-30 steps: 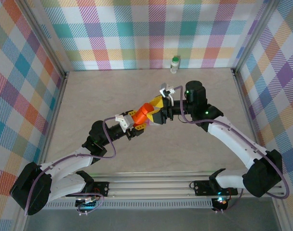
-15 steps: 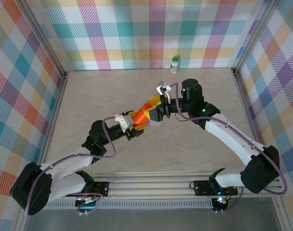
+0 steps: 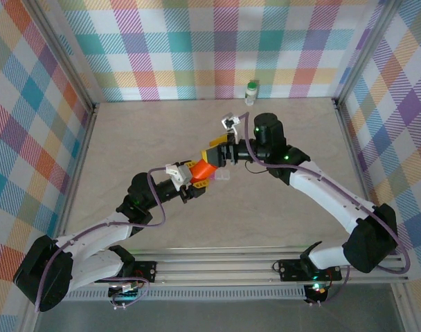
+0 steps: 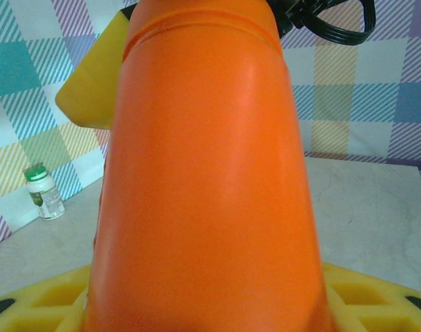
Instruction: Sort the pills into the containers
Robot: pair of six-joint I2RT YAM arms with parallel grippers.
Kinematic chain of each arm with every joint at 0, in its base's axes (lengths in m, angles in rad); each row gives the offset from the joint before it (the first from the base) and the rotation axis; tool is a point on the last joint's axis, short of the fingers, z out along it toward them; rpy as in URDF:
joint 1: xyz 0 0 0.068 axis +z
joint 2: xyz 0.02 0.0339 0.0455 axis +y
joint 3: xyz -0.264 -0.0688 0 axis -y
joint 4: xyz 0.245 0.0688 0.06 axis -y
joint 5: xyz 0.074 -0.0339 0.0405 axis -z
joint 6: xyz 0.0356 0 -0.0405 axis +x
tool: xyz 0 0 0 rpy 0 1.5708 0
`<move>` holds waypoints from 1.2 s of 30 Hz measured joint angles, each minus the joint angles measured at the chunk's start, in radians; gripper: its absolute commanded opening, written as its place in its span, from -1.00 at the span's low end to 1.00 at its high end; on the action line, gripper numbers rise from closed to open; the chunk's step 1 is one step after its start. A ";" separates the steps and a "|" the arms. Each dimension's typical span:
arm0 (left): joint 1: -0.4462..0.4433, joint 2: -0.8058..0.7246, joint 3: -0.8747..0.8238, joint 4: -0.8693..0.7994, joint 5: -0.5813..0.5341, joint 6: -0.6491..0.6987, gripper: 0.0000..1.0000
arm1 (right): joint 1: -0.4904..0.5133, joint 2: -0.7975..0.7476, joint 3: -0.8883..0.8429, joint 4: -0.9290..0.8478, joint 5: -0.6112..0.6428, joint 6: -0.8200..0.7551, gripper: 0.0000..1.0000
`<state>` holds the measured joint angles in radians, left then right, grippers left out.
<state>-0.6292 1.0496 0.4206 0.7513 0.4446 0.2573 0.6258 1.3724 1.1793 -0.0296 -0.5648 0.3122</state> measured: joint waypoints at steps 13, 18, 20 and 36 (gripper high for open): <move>-0.003 -0.076 0.000 0.051 0.053 0.000 -1.00 | -0.003 0.103 0.151 -0.161 0.296 0.069 0.51; -0.003 -0.079 0.000 0.061 0.034 0.004 -1.00 | -0.003 0.105 0.159 -0.208 0.316 0.053 0.54; -0.003 -0.079 -0.002 0.061 0.017 0.008 -1.00 | -0.003 0.084 0.159 -0.224 0.322 0.029 0.53; -0.003 -0.063 -0.006 0.040 -0.070 0.027 -1.00 | -0.031 -0.152 0.095 -0.216 -0.037 -0.317 0.35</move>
<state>-0.6323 0.9863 0.4149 0.7918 0.3748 0.2840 0.5953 1.2201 1.2747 -0.2451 -0.6022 -0.0051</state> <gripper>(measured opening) 0.537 0.674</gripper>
